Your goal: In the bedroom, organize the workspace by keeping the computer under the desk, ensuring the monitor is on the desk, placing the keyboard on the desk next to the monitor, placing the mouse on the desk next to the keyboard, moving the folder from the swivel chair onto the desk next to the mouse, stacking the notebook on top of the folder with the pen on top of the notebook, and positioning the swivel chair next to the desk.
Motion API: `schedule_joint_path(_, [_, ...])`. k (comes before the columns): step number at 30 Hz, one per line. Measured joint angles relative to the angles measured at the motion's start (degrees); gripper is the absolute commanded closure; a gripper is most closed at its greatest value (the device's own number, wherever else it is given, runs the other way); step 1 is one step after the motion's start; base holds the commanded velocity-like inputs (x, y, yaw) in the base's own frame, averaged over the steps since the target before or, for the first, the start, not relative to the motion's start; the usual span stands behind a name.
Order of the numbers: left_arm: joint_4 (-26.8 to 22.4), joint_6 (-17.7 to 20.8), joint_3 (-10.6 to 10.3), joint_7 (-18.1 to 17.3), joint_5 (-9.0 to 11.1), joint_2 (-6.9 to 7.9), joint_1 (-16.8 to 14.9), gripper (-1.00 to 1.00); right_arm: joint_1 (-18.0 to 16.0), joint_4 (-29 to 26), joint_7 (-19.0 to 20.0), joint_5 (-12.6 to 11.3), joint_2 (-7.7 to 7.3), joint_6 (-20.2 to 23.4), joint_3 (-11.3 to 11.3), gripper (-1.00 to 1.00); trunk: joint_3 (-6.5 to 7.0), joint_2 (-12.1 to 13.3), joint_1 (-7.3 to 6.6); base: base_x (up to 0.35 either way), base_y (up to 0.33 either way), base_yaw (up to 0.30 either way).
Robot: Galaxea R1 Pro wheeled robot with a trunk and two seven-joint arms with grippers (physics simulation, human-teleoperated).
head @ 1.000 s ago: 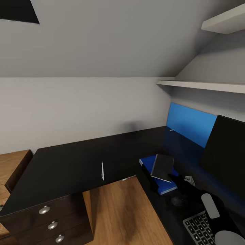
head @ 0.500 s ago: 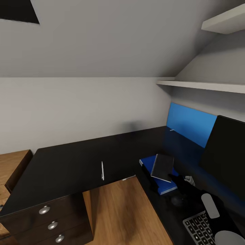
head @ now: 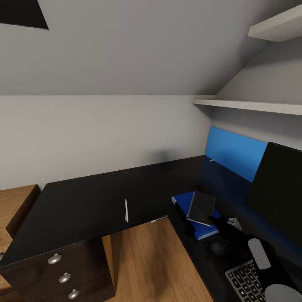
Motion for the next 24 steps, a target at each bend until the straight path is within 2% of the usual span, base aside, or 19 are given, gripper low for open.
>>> schedule_joint_path(24, [0.0, 0.01, 0.0, 0.0, 0.0, 0.0, 0.0, -1.0, 0.0, -0.05, -1.4, 0.0, 0.0, 0.06, 0.02, 1.0, 0.0, 0.0, 0.0, 0.0, 0.0, 0.0])
